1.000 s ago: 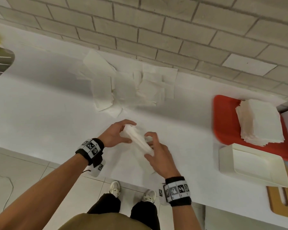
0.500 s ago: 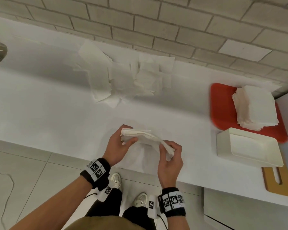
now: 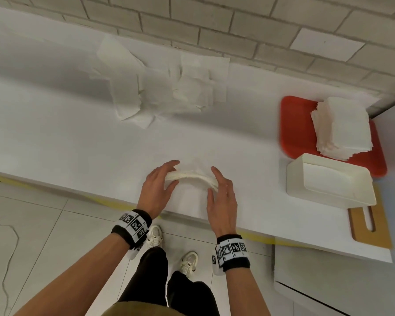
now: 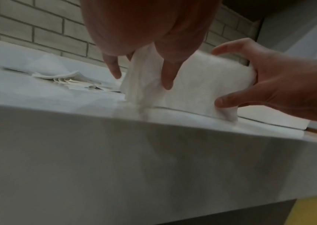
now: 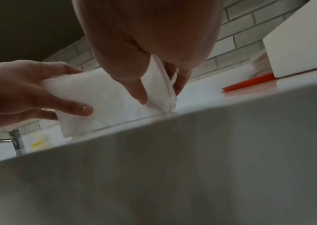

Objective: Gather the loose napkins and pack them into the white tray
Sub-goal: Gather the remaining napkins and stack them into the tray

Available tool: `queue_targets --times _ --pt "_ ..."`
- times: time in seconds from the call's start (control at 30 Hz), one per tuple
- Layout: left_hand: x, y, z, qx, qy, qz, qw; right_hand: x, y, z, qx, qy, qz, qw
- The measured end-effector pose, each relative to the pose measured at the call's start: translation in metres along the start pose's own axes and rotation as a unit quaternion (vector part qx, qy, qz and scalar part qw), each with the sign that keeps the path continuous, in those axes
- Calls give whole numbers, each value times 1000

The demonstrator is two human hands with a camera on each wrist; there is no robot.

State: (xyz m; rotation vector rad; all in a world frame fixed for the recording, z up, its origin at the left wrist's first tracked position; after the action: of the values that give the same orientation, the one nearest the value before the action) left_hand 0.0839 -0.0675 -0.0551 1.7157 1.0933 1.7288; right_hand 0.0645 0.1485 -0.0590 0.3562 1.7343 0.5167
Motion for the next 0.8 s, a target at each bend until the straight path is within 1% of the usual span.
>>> queue_targets --times 0.07,0.17,0.23,0.3,0.37,0.43,0.53,0.57,0.63,0.7,0.77,0.8 --pt "0 -3 3 1 -26 -35 999 2 -1 0 -6 -2 2 1000" --pt "5 -3 3 2 -63 -89 994 -4 4 -2 13 11 7 1000" --pt "6 -6 1 -19 -67 -117 991 -3 3 -3 0 14 15 1000" --pt "2 -6 -3 -37 -57 -128 989 3 1 -6 -23 0 19 1000" --pt "2 -2 -6 -43 -63 -101 992 5 5 -9 -22 -9 -6 1000" --pt "5 8 -7 -52 -68 -51 995 1 15 -13 -12 -11 -48 999" --pt "16 25 -9 -90 -51 6 995 -2 35 -11 -24 -31 -87 995" --pt "24 31 -10 -106 -62 11 992 -4 43 -9 -36 -50 -90 994" --pt "49 45 -15 -131 -112 8 985 -11 62 -4 -62 -80 -53 993" --pt "82 57 -23 -156 -170 1 973 -30 75 -2 -90 -76 -28 993" --pt "123 58 -30 -193 -238 -18 952 -52 83 -8 -96 -72 -71 990" --pt "144 55 -33 -205 -271 -33 940 -60 88 -14 -86 -80 -110 987"
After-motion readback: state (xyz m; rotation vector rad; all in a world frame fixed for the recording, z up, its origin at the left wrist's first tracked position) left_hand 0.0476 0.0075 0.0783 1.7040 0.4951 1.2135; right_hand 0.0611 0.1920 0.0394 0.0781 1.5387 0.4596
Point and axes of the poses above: each hand's wrist, its own z-axis away from the middle knuckle, its own y-axis out of the back of the hand, x = y × z, the point moved 6 cm from there along -z, towards the middle knuckle, and after that the axes turned 13 degrees about -z, right-handed, at the moved point
